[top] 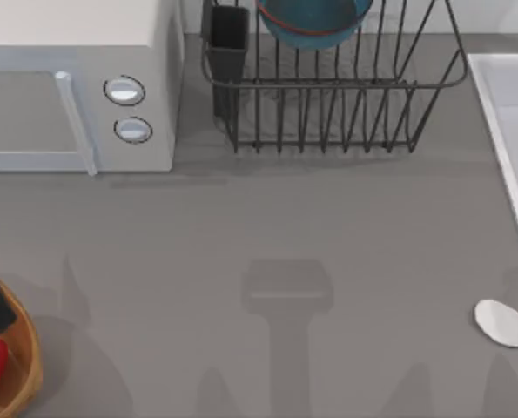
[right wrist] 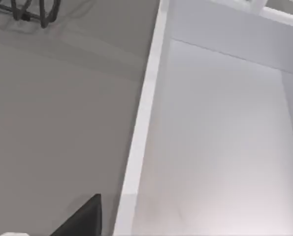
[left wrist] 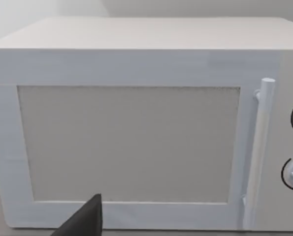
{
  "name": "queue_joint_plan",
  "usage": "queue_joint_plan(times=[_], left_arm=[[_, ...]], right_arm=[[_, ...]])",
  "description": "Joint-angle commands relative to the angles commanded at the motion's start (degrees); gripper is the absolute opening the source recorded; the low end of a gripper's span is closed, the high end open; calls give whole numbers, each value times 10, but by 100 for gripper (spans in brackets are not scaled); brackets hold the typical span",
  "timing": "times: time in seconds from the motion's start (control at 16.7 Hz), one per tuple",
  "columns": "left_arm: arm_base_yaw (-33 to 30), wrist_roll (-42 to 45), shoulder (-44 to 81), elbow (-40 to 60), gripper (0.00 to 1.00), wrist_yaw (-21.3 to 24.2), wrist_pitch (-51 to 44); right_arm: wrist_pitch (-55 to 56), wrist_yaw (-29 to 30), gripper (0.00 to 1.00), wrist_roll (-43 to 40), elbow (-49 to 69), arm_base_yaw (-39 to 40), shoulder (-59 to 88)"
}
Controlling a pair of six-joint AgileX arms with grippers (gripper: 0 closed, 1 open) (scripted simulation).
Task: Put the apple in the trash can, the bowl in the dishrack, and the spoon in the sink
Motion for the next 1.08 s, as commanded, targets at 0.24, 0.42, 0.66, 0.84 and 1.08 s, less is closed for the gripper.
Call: queue_joint_plan(times=[0.24, 0.42, 0.66, 0.84, 1.08], left_arm=[[0, 0, 0, 0, 100, 0, 0], [0, 0, 0, 0, 100, 0, 0], [0, 0, 0, 0, 100, 0, 0], [0, 0, 0, 0, 100, 0, 0], [0, 0, 0, 0, 100, 0, 0]], right_arm=[[-158, 3, 100, -125, 117, 1, 216], [-267, 4, 100, -212, 199, 3, 355], [-376, 3, 100, -301, 288, 5, 491], [-418, 2, 100, -338, 326, 5, 546], [-425, 1, 100, -343, 333, 6, 553]])
